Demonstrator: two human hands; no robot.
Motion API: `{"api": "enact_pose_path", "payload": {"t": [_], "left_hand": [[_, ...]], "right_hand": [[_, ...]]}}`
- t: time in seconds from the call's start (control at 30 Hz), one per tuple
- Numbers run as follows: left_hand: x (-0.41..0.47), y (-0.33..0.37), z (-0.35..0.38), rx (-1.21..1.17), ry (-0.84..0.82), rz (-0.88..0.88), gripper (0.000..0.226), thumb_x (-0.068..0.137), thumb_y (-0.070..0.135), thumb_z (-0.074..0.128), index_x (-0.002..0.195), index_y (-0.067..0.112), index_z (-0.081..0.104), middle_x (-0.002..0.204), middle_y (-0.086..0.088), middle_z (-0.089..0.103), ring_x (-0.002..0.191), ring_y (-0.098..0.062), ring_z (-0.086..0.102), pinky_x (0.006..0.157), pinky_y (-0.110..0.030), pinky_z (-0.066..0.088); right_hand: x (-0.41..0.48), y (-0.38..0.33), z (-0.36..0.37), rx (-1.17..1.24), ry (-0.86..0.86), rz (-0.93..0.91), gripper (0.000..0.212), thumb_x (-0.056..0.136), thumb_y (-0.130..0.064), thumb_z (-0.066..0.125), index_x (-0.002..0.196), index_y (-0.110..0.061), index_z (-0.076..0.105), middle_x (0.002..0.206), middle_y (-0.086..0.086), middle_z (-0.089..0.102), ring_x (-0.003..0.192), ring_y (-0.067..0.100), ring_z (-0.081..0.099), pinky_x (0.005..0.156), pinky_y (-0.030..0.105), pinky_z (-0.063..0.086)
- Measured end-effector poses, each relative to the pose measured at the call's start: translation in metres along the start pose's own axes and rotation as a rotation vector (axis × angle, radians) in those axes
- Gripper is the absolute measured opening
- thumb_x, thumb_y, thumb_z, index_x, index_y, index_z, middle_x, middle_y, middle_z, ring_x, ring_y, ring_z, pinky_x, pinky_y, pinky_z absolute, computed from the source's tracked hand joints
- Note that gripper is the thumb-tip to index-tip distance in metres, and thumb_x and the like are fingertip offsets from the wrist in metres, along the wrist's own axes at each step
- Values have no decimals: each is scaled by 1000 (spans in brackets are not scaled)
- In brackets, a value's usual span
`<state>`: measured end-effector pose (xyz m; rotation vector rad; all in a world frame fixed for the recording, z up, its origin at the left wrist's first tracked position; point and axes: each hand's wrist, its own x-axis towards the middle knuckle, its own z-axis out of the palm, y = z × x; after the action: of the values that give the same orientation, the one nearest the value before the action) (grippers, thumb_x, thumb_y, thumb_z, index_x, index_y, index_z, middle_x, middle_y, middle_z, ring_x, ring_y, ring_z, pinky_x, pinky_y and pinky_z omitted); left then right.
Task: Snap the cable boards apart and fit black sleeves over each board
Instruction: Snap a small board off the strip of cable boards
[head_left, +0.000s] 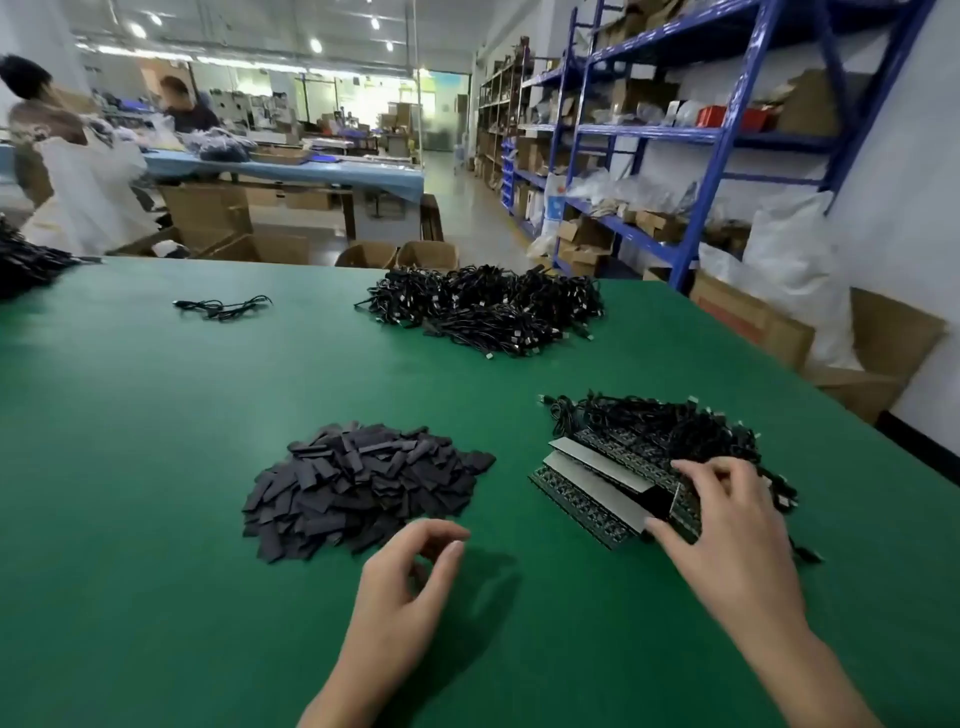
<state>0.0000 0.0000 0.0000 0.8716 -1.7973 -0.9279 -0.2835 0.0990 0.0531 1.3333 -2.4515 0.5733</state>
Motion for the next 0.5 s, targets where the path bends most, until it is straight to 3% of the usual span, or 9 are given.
{"api": "enact_pose_path", "payload": {"t": [0.2, 0.5], "left_hand": [[5, -6, -2, 1, -64, -39, 11, 98, 21, 67, 94, 30, 72, 92, 14, 71, 84, -16, 65, 68, -18, 47], [5, -1, -4, -27, -110, -33, 17, 92, 45, 59, 93, 33, 71, 91, 17, 70, 84, -10, 63, 66, -12, 42]], "right_hand": [[8, 1, 0, -150, -75, -103, 57, 75, -26, 92, 126, -22, 67, 120, 0, 63, 112, 25, 60, 88, 43, 48], [31, -10, -29, -54, 29, -94, 56, 77, -34, 89, 126, -18, 68, 115, 6, 72, 108, 31, 65, 90, 48, 47]]}}
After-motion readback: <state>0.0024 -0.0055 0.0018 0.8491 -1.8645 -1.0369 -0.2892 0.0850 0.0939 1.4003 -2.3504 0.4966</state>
